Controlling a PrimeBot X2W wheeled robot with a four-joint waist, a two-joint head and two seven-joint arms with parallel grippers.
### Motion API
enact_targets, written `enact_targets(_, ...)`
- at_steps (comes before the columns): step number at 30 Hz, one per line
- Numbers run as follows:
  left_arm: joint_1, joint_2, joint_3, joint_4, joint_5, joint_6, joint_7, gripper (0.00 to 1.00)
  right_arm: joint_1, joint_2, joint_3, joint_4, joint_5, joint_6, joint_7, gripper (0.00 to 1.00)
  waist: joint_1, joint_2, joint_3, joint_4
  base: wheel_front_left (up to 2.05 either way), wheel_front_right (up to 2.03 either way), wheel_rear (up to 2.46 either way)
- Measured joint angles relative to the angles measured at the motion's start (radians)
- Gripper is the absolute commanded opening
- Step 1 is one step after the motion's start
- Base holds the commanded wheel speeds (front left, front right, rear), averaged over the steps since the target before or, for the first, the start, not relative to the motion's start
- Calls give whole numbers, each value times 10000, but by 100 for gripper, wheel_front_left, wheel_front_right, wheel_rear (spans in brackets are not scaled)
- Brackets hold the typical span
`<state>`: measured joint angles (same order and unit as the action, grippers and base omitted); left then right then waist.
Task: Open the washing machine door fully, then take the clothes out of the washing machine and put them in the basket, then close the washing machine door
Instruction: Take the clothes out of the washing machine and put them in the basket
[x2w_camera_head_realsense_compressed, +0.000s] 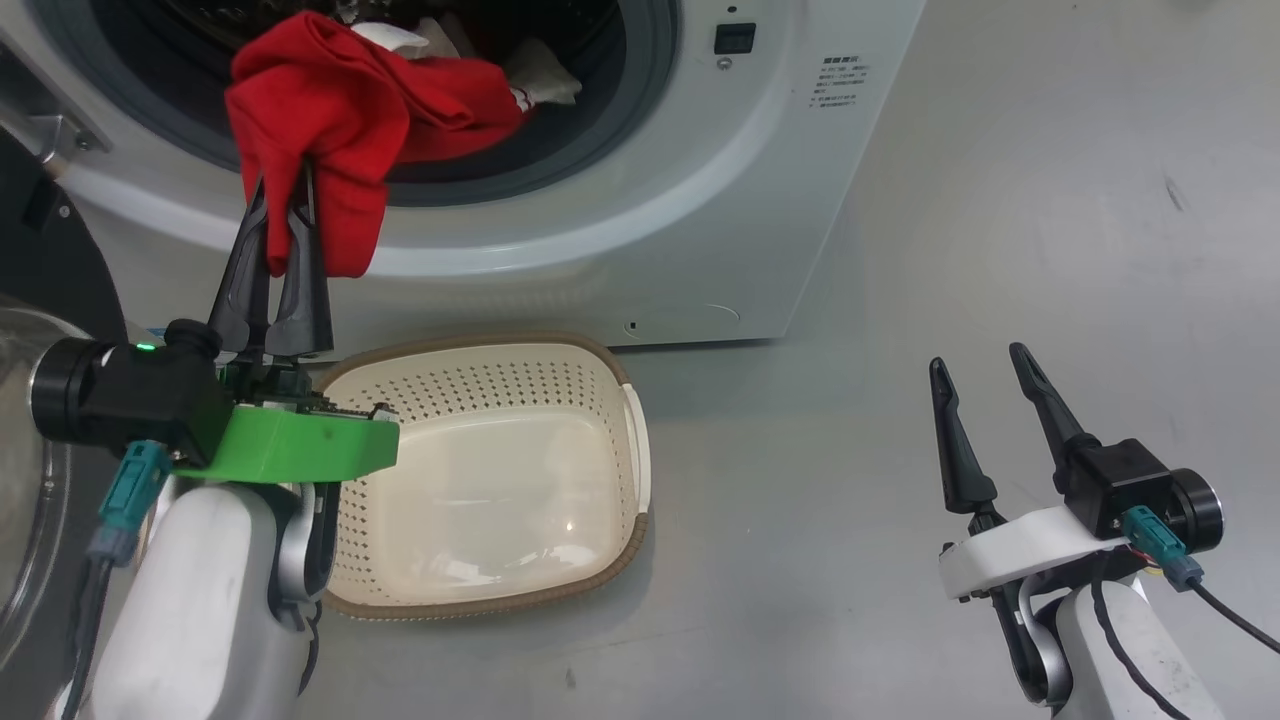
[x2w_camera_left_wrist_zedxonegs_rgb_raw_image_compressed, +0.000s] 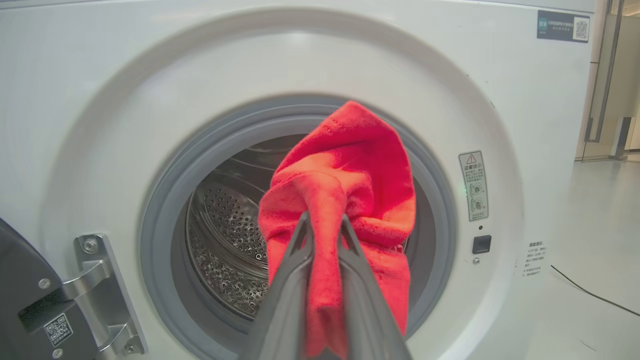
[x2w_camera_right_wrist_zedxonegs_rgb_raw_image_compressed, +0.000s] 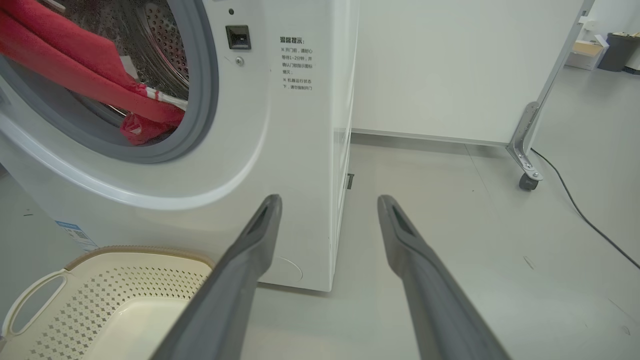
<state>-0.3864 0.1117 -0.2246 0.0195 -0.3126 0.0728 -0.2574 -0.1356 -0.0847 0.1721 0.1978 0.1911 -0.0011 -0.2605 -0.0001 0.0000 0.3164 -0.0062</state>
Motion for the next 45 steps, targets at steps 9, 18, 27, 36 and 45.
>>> enact_targets(9, 940, -79, 35, -1369, 211, 113, 6, 0, 134, -33, -58, -125, -15, 0, 0, 100, 0, 0, -331, 575, 0, 0, 0)
enact_targets(18, 2167, -159, -180, -972, -12, 117, 8, 0, 245, -27, 65, -167, -94, 111, 0, 100, 0, 0, -330, 878, 0, 0, 0)
enact_targets(27, 2822, -410, -522, 493, -1011, -163, 188, 0, 200, 6, 288, -305, -155, 265, 0, 100, 0, 0, 36, 748, 0, 0, 0)
enact_targets(36, 1860, -435, -702, 2299, -1216, -568, 439, 0, -136, 36, 295, -568, -178, 270, 0, 100, 0, 0, 727, 464, 0, 0, 0)
enact_targets(45, 583, -587, -639, 4378, -1524, -602, 970, 0, -477, 75, 360, -769, -176, 343, 0, 100, 0, 0, 1767, 73, 0, 0, 0)
